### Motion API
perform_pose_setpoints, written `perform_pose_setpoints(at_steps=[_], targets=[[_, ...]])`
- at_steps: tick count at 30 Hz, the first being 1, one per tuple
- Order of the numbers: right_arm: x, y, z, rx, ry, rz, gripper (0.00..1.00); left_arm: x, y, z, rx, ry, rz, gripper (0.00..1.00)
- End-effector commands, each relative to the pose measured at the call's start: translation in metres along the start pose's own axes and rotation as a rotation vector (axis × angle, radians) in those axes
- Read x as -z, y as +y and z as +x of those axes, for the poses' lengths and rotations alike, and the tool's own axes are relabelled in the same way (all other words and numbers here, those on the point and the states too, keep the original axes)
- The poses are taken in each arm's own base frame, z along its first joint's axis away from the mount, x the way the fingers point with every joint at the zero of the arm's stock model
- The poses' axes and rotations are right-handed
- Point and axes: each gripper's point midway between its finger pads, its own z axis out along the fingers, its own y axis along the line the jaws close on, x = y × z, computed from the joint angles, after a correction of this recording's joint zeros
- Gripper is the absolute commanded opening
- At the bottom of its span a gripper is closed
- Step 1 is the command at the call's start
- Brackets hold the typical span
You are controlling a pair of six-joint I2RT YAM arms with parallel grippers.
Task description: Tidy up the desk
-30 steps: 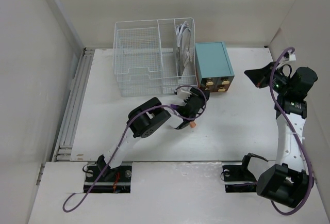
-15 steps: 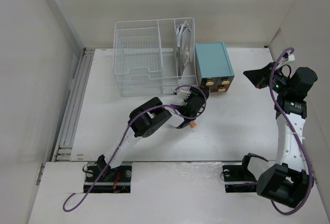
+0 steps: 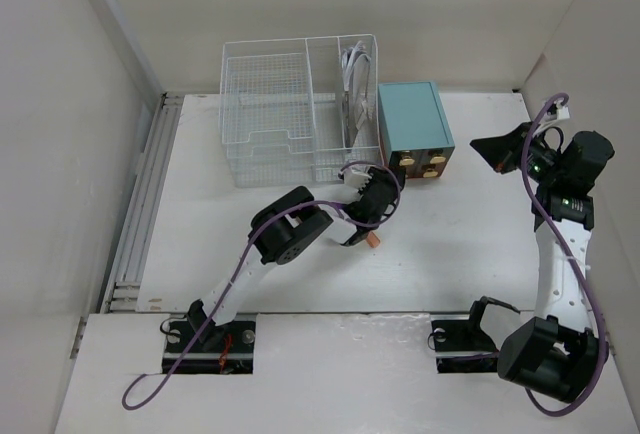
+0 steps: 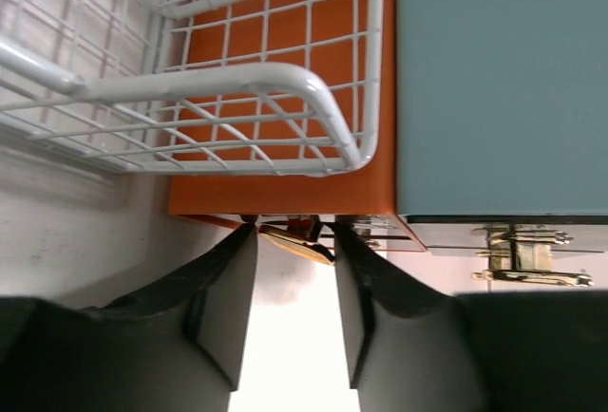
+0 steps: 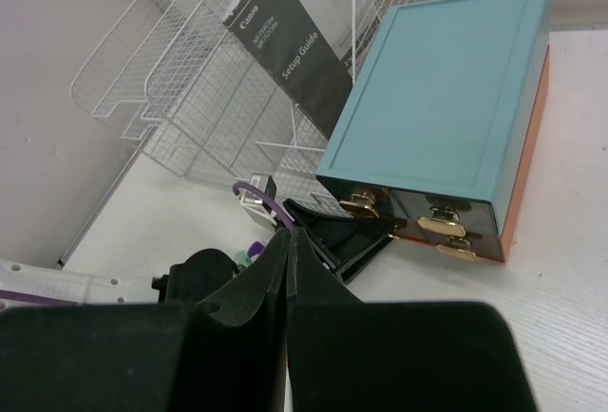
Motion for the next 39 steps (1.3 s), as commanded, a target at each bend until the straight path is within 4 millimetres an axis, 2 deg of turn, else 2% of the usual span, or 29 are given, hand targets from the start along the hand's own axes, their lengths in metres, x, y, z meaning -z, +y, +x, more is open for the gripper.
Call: perform_pose_setpoints(at_steps=[1, 2, 3, 4, 10, 13, 15, 16, 17, 21, 29, 31, 32, 33, 34, 38, 39], targets=[[0.003, 0.008, -0.007, 0.053, -0.027, -0.030, 0.00, -0.011, -0.009, -0.011, -0.008, -0.024, 0.010, 0.33], [0.002, 0.008, -0.009, 0.061, -0.032, -0.032, 0.00, -0.011, -0.011, -0.009, -0.003, -0.016, 0.020, 0.30], [0.002, 0.008, -0.009, 0.061, -0.032, -0.032, 0.00, -0.009, -0.006, -0.009, -0.009, -0.014, 0.010, 0.30], [0.002, 0.008, -0.009, 0.061, -0.032, -0.032, 0.00, -0.009, -0.014, -0.011, 0.002, -0.017, 0.028, 0.29], [0.002, 0.008, -0.009, 0.061, -0.032, -0.032, 0.00, -0.005, -0.006, -0.012, -0.011, -0.016, 0.022, 0.27], [0.002, 0.008, -0.009, 0.061, -0.032, -0.032, 0.00, 0.004, -0.017, -0.004, 0.001, 0.006, 0.051, 0.27], [0.002, 0.008, -0.009, 0.061, -0.032, -0.032, 0.00, 0.006, -0.012, -0.003, -0.015, 0.016, 0.044, 0.27], [0.002, 0.008, -0.009, 0.061, -0.032, -0.032, 0.00, 0.010, -0.021, 0.001, -0.005, 0.023, 0.064, 0.26], [0.002, 0.008, -0.009, 0.061, -0.032, -0.032, 0.00, 0.011, -0.015, 0.001, -0.021, 0.025, 0.055, 0.26], [0.002, 0.008, -0.009, 0.061, -0.032, -0.032, 0.00, 0.025, -0.022, 0.008, -0.022, 0.051, 0.080, 0.26], [0.004, 0.010, -0.010, 0.069, -0.037, -0.034, 0.00, 0.057, -0.025, 0.046, -0.047, 0.150, 0.120, 0.26], [0.004, 0.010, -0.010, 0.069, -0.037, -0.034, 0.00, 0.062, -0.016, 0.050, -0.061, 0.162, 0.106, 0.26], [0.004, 0.010, -0.010, 0.069, -0.037, -0.034, 0.00, 0.063, -0.023, 0.048, -0.050, 0.160, 0.120, 0.26], [0.004, 0.010, -0.010, 0.069, -0.037, -0.034, 0.00, 0.068, -0.019, 0.053, -0.059, 0.172, 0.114, 0.26], [0.004, 0.010, -0.010, 0.069, -0.037, -0.034, 0.00, 0.072, -0.025, 0.056, -0.054, 0.179, 0.125, 0.26], [0.004, 0.012, -0.009, 0.069, -0.033, -0.042, 0.00, 0.083, -0.022, 0.061, -0.070, 0.197, 0.125, 0.25], [0.004, 0.012, -0.009, 0.069, -0.033, -0.042, 0.00, 0.088, -0.029, 0.066, -0.066, 0.207, 0.137, 0.25]])
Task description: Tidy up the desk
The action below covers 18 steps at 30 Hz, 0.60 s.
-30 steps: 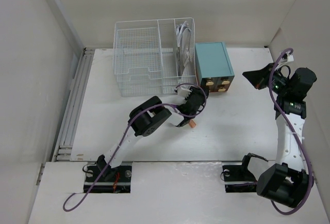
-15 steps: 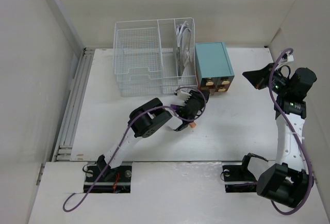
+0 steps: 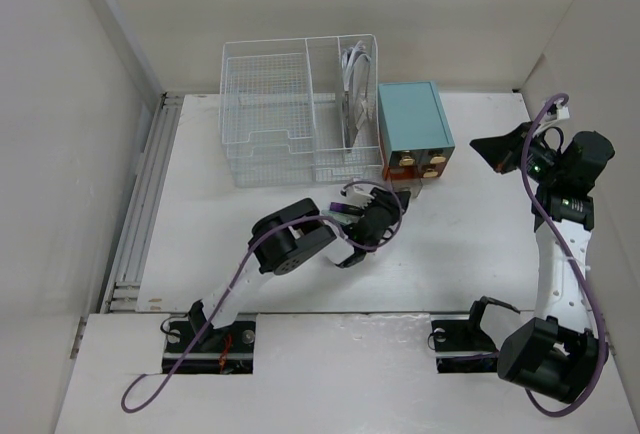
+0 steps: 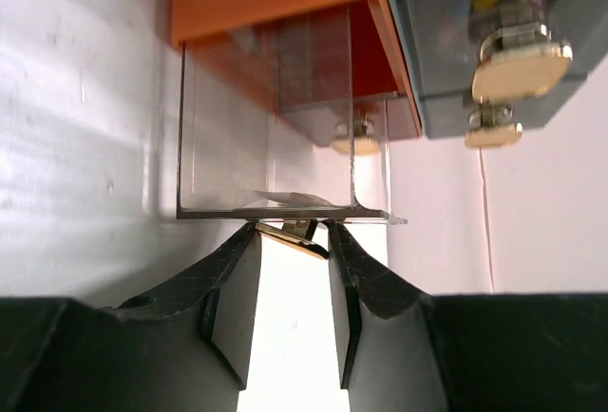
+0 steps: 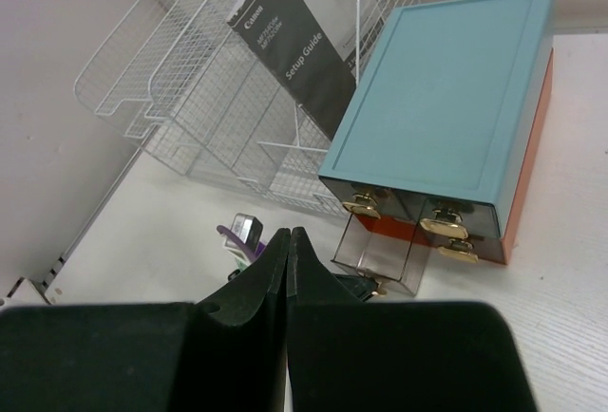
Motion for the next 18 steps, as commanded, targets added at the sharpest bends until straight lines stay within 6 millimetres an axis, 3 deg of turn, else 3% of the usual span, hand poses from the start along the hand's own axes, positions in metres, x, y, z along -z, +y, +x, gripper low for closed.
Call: perform_pose_setpoints(at_steps=[1, 18], targets=[[0.003, 0.010, -0.009, 0.063, -0.032, -0.034, 0.00, 0.028, -0.030, 0.034, -0.046, 0.123, 0.067, 0.25], [0.003, 0.008, -0.007, 0.063, -0.032, -0.034, 0.00, 0.061, -0.029, 0.062, -0.021, 0.194, 0.076, 0.23]])
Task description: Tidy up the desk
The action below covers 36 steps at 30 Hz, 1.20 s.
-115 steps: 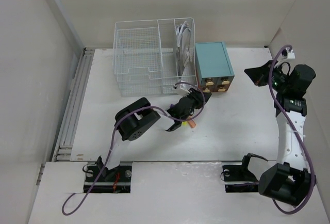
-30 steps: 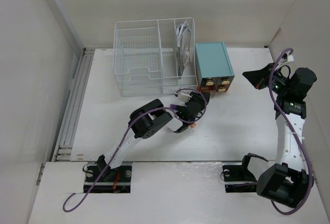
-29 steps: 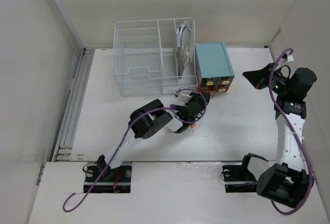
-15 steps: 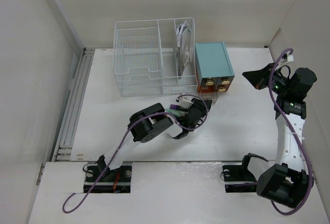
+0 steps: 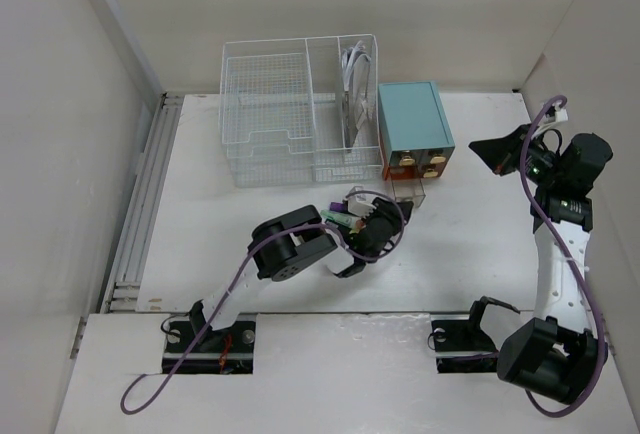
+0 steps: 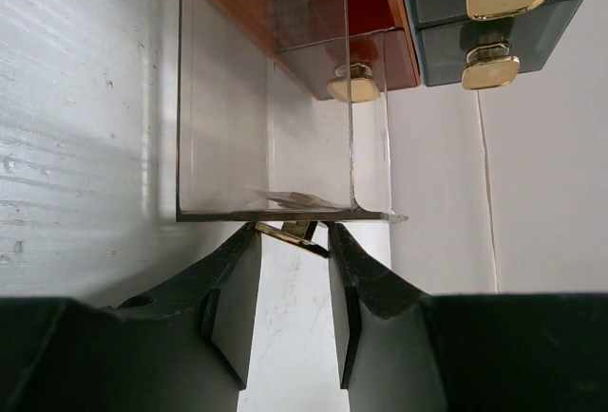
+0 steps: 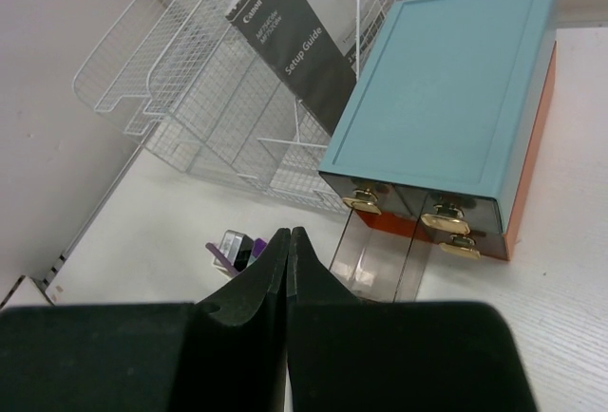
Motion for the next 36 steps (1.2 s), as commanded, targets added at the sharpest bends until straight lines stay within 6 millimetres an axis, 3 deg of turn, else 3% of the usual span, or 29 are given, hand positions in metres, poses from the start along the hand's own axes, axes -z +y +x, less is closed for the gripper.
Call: perform_pose_setpoints(at_steps=[1, 3, 5, 8, 13, 15, 16, 17, 19, 21, 22, 23, 24, 25, 26, 27, 28, 29, 30, 31, 32, 33, 35, 36], targets=[[0.003, 0.009, -0.012, 0.069, -0.036, -0.031, 0.00, 0.031, -0.030, 0.043, -0.002, 0.161, 0.073, 0.23], [0.003, 0.009, -0.012, 0.069, -0.036, -0.031, 0.00, 0.031, -0.027, 0.044, -0.009, 0.163, 0.064, 0.28], [0.003, 0.009, -0.012, 0.069, -0.036, -0.031, 0.00, 0.031, -0.026, 0.043, -0.028, 0.165, 0.055, 0.45], [0.004, 0.012, -0.013, 0.076, -0.041, -0.033, 0.00, 0.033, -0.031, 0.044, -0.036, 0.173, 0.060, 0.59], [0.004, 0.013, -0.013, 0.077, -0.037, -0.041, 0.00, 0.053, -0.041, 0.038, -0.047, 0.188, 0.082, 0.67], [0.004, 0.013, -0.013, 0.077, -0.037, -0.041, 0.00, 0.069, -0.056, 0.041, -0.027, 0.197, 0.120, 0.67], [0.004, 0.013, -0.013, 0.077, -0.037, -0.041, 0.00, 0.080, -0.051, 0.039, -0.034, 0.209, 0.115, 0.67], [0.004, 0.013, -0.013, 0.087, -0.038, -0.041, 0.00, 0.091, -0.076, 0.031, -0.001, 0.197, 0.173, 0.67], [0.005, 0.015, -0.014, 0.114, -0.042, -0.043, 0.00, 0.113, -0.089, 0.026, -0.048, 0.181, 0.201, 0.61], [0.007, 0.018, -0.015, 0.167, -0.044, -0.055, 0.00, 0.133, -0.108, 0.002, -0.125, 0.144, 0.249, 0.23], [0.007, 0.021, -0.013, 0.185, -0.036, -0.076, 0.05, 0.138, -0.114, -0.006, -0.154, 0.138, 0.257, 0.09], [0.008, 0.023, -0.012, 0.202, -0.031, -0.091, 0.22, 0.144, -0.114, -0.014, -0.197, 0.136, 0.252, 0.00], [0.008, 0.024, -0.011, 0.244, -0.026, -0.109, 0.30, 0.154, -0.129, -0.027, -0.249, 0.133, 0.249, 0.00], [0.005, 0.029, -0.009, 0.268, -0.013, -0.140, 0.41, 0.157, -0.131, -0.036, -0.298, 0.119, 0.234, 0.00], [0.002, 0.042, 0.003, 0.263, 0.031, -0.194, 0.67, 0.161, -0.133, -0.043, -0.395, 0.111, 0.234, 0.00], [-0.003, 0.048, 0.010, 0.279, 0.068, -0.214, 0.74, 0.171, -0.157, -0.060, -0.413, 0.091, 0.266, 0.00], [-0.010, 0.057, 0.003, 0.431, 0.078, -0.233, 0.79, 0.178, -0.152, -0.060, -0.506, 0.128, 0.260, 0.00], [-0.019, 0.051, 0.006, 0.480, 0.112, -0.160, 0.84, 0.182, -0.156, -0.068, -0.578, 0.115, 0.271, 0.00], [-0.028, 0.077, 0.031, 0.509, 0.193, -0.221, 0.84, 0.190, -0.143, -0.072, -0.681, 0.131, 0.257, 0.00], [-0.036, 0.077, 0.039, 0.575, 0.216, -0.209, 0.82, 0.202, -0.139, -0.085, -0.729, 0.140, 0.241, 0.00], [-0.040, 0.074, 0.049, 0.587, 0.242, -0.182, 0.73, 0.207, -0.131, -0.095, -0.764, 0.133, 0.219, 0.00], [-0.047, 0.071, 0.056, 0.623, 0.253, -0.132, 0.42, 0.215, -0.121, -0.100, -0.796, 0.139, 0.201, 0.00], [-0.055, 0.068, 0.067, 0.664, 0.289, -0.101, 0.08, 0.232, -0.086, -0.122, -0.839, 0.148, 0.114, 0.00], [-0.060, 0.075, 0.082, 0.691, 0.330, -0.110, 0.00, 0.239, -0.076, -0.128, -0.845, 0.149, 0.087, 0.00]])
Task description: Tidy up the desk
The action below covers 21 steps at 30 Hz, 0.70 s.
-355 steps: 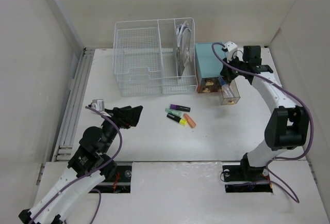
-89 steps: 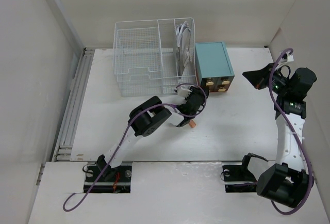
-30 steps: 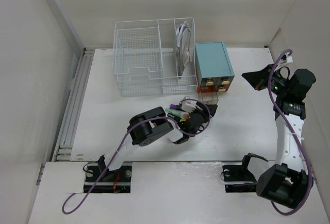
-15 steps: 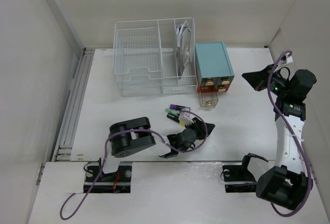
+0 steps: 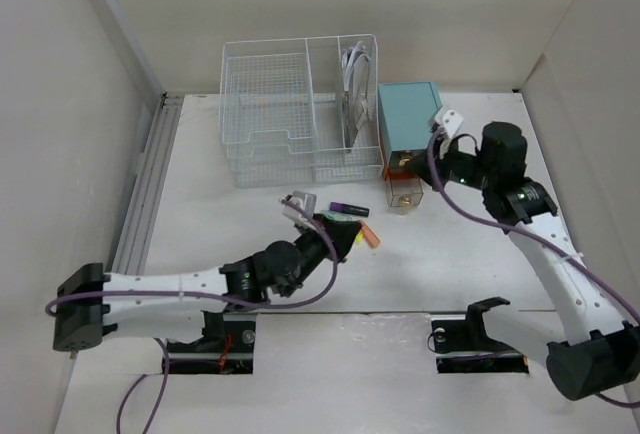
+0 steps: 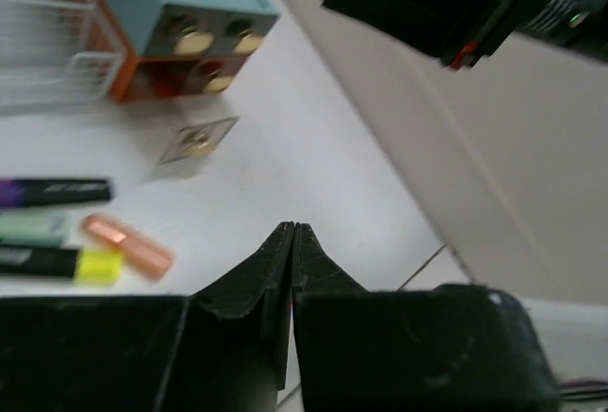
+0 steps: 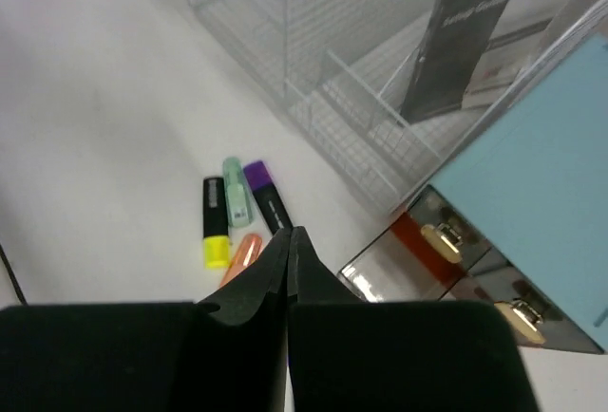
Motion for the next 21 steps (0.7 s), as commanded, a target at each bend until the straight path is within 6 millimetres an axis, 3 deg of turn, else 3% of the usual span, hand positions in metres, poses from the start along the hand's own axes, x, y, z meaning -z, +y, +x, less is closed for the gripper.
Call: perform_pose_setpoints(at_steps=[1, 3, 5, 6, 8, 10, 15, 18, 21], targets=[[-0.010, -0.009, 0.038, 0.130, 0.200, 0.118, 0.00, 0.042, 0.086, 0.040, -0.244, 0.158, -0.219, 0.01], [-0.028, 0.005, 0.054, 0.145, 0.280, 0.078, 0.00, 0.066, 0.102, 0.030, -0.108, 0.125, -0.276, 0.21], [-0.045, 0.028, 0.069, 0.161, 0.345, 0.045, 0.00, 0.083, 0.120, 0.031, -0.022, 0.103, -0.292, 0.48], [-0.055, 0.034, 0.089, 0.107, 0.404, 0.029, 0.00, 0.092, 0.113, 0.015, 0.056, 0.051, -0.246, 0.79], [-0.068, 0.046, 0.111, 0.053, 0.460, -0.012, 0.04, 0.102, 0.119, 0.007, 0.125, 0.016, -0.246, 0.98], [-0.081, 0.052, 0.141, -0.016, 0.552, -0.028, 0.12, 0.112, 0.132, 0.002, 0.137, -0.009, -0.273, 1.00], [-0.103, 0.048, 0.176, -0.124, 0.655, 0.027, 0.22, 0.116, 0.147, 0.008, 0.097, 0.021, -0.369, 1.00], [-0.107, 0.045, 0.190, -0.147, 0.691, 0.051, 0.24, 0.112, 0.146, 0.007, 0.062, 0.040, -0.408, 1.00], [-0.112, 0.051, 0.203, -0.147, 0.711, 0.045, 0.27, 0.106, 0.148, 0.017, 0.003, 0.081, -0.452, 0.88]])
